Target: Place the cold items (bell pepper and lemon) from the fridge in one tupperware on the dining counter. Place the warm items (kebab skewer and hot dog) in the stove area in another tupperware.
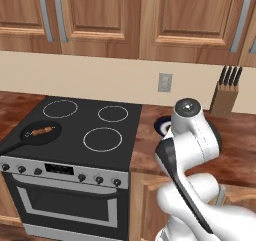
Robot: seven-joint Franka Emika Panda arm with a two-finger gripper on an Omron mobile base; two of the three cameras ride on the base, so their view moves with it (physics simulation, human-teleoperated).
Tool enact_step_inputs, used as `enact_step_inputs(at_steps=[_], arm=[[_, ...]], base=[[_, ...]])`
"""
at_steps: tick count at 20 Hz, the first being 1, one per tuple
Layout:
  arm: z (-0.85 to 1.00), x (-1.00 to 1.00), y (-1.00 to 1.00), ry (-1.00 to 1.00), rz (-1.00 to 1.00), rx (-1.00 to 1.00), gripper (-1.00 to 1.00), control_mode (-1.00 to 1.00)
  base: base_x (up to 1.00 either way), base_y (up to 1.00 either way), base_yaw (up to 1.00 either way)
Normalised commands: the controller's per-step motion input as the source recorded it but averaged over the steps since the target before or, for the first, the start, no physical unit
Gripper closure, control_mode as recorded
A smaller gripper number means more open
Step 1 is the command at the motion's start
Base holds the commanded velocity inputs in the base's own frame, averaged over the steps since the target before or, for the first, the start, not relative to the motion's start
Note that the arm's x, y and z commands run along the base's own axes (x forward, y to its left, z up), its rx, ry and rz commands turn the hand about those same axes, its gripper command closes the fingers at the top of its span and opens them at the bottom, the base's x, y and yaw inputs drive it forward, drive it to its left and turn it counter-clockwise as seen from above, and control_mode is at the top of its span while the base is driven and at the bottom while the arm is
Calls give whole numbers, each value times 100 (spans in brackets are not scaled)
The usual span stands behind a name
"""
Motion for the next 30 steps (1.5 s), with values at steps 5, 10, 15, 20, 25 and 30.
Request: enact_step_inputs(at_steps=[5, 10, 15, 20, 25, 30], arm=[[-10, -7, 0, 0, 10, -4, 100, -100], [0, 0, 0, 0, 0, 0, 100, 100], [0, 0, 0, 0, 0, 0, 100, 100], [0, 0, 0, 0, 0, 0, 100, 100], [0, 0, 0, 0, 0, 0, 100, 100], [0, 0, 0, 0, 0, 0, 100, 100]], base=[[0, 0, 0], [-91, -33, 13], [-100, -9, 38], [-100, -5, 61], [-100, -13, 60], [-100, -30, 49]])
